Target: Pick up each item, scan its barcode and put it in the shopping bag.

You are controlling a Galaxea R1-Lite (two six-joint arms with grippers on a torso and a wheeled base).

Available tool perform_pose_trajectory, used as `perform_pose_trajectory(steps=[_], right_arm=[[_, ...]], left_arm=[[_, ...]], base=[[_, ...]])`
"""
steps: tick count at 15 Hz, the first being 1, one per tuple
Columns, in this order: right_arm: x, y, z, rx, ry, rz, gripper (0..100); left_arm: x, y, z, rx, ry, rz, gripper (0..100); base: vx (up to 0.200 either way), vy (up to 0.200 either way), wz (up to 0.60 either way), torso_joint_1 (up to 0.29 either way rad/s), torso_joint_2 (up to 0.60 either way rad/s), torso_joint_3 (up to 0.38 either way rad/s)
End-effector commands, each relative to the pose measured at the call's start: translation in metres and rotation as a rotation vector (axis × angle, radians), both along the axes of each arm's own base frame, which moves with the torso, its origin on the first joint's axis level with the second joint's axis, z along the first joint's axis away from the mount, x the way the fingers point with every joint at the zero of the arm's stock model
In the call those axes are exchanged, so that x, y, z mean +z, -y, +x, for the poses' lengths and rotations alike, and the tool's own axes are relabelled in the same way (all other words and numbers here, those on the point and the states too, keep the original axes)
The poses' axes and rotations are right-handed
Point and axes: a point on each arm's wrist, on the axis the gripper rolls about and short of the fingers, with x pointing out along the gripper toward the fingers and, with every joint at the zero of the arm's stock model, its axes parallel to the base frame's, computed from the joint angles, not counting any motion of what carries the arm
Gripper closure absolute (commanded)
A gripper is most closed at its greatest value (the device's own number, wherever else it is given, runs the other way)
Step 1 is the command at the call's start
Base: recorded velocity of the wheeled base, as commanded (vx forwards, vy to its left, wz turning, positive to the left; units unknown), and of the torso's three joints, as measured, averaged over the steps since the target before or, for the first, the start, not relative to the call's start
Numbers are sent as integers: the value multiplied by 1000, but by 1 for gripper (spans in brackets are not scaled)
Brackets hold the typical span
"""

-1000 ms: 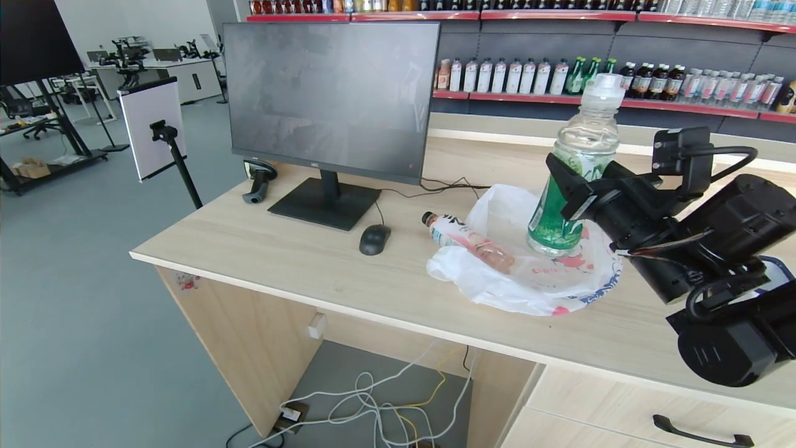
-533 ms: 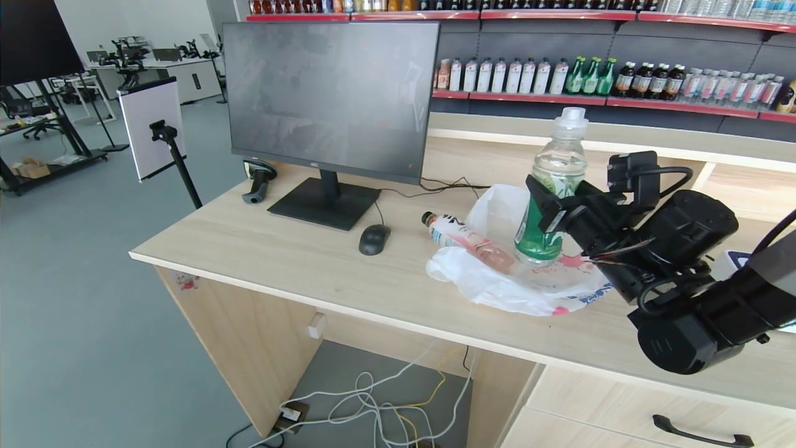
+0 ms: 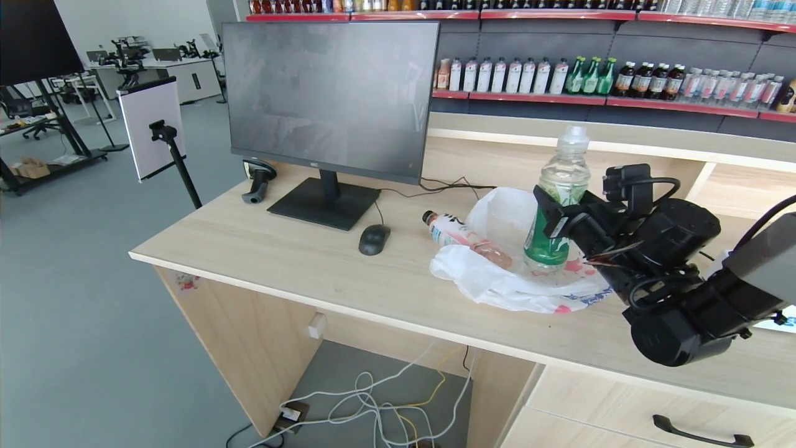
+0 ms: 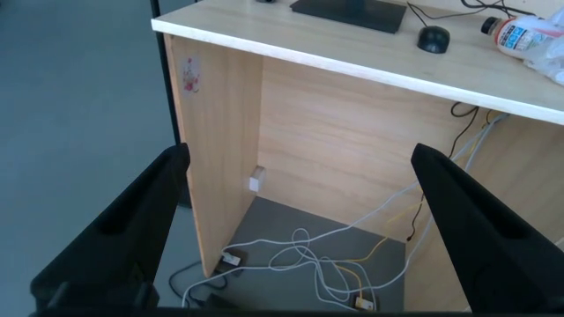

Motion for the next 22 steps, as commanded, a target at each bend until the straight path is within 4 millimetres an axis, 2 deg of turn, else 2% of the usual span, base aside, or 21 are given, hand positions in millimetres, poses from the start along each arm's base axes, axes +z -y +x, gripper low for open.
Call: perform_pose_trajectory(steps=[1,12,17,22], right_arm=[[-3,4,2,-11,-9,-2,100],[-17,6,-10,-5,-79,-10,100],[-29,0,-24,19,-146,-27,100],[-33,0,-28,22,-164,-31,100]], left_arm=[[0,0,0,1,0,0,0],[0,0,0,1,0,0,0],[0,0,0,1,0,0,0],[0,0,0,1,1,0,0]], base=[[0,0,0,0,0,0],[0,0,0,0,0,0],[0,0,0,0,0,0],[0,0,0,0,0,0]])
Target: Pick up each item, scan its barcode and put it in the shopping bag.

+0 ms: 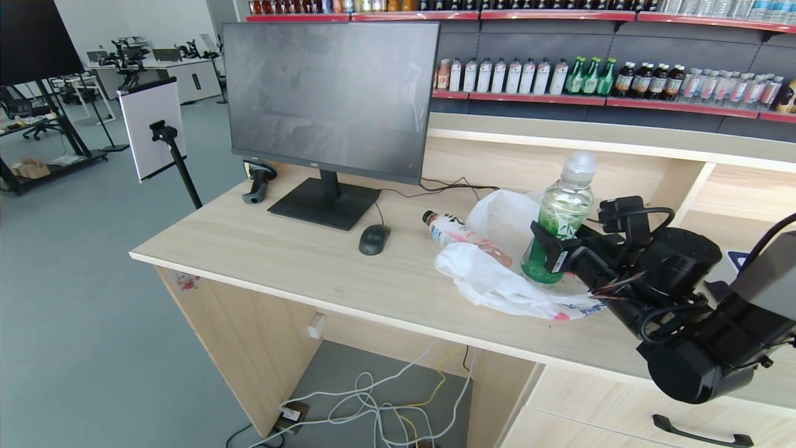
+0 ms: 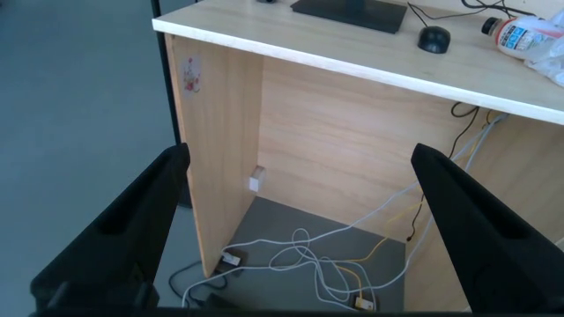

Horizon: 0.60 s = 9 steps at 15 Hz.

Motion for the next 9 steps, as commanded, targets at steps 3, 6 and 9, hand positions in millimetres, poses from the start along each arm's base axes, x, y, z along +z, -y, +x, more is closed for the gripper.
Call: perform_pose_trajectory(steps=[3,6,9], right_arm=[[-6,2,-7,0,-31,-8,100],[2,3,-7,-2,-6,0,0],[10,3,-14,0,10,4,0]], left_arm=[[0,0,0,1,1,0,0],[0,0,0,1,0,0,0],[0,0,0,1,1,0,0]], base=[[0,0,0,0,0,0],[0,0,0,0,0,0],[0,0,0,0,0,0]])
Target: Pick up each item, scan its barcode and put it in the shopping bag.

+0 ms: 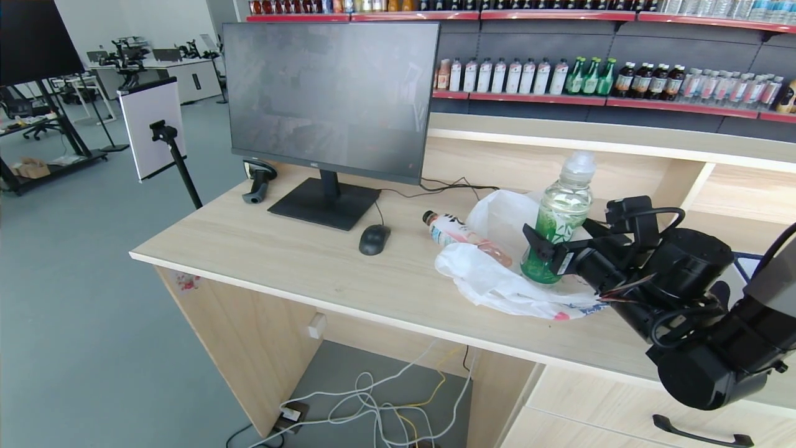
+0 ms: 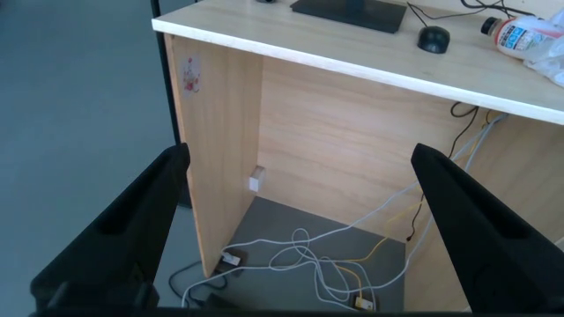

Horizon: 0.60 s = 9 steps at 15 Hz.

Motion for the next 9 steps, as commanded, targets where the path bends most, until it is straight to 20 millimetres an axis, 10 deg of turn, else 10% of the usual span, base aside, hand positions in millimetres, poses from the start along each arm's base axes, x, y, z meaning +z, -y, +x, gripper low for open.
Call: perform_pose_trajectory(steps=[1,9], right_arm=[[6,1,-5,1,13,2,0],[32,0,-53,41,52,11,0]], left_arm=[[0,0,0,0,0,0,0],[0,0,0,1,0,0,0]], base=[[0,0,0,0,0,0],[0,0,0,0,0,0]])
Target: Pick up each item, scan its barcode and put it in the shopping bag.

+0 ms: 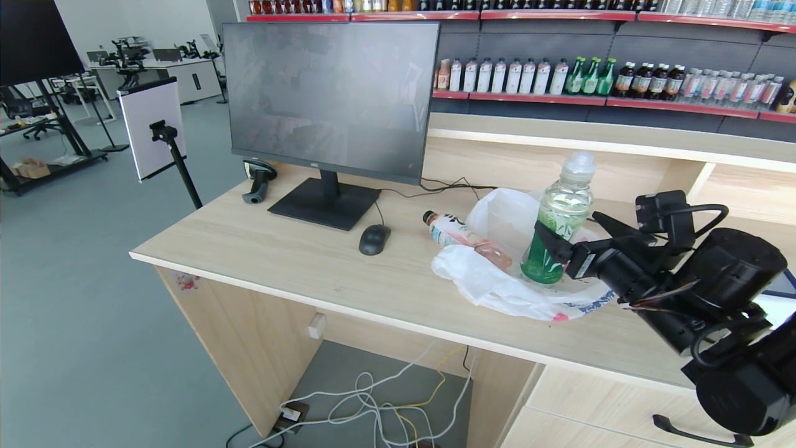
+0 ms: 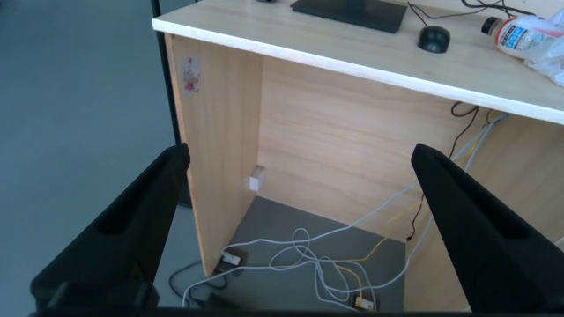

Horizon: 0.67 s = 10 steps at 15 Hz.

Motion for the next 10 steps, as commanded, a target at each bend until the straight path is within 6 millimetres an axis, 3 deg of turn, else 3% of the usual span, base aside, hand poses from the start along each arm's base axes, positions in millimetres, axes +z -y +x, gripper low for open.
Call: perform_pose_trajectory(steps=[1,4,5,8,9,10], right_arm=[[20,4,-31,15,47,12,0],[24,23,-96,12,45,13,0],[15,36,-143,13,25,15,0],[25,46,-177,13,57,60,0],[21,48,-187,17,8,58,0],[8,56,-216,27,-102,29,0]], left_arm=[[0,0,0,1,-1,0,0],[0,0,0,1,1,1,0],[0,0,0,1,1,1,0],[0,0,0,1,-1,1,0],[0,0,0,1,-1,3,0],[0,0,0,1,-2,3,0]], base=[[0,0,0,0,0,0],[0,0,0,0,0,0],[0,0,0,0,0,0],[0,0,0,0,0,0],[0,0,0,0,0,0],[0,0,0,0,0,0]])
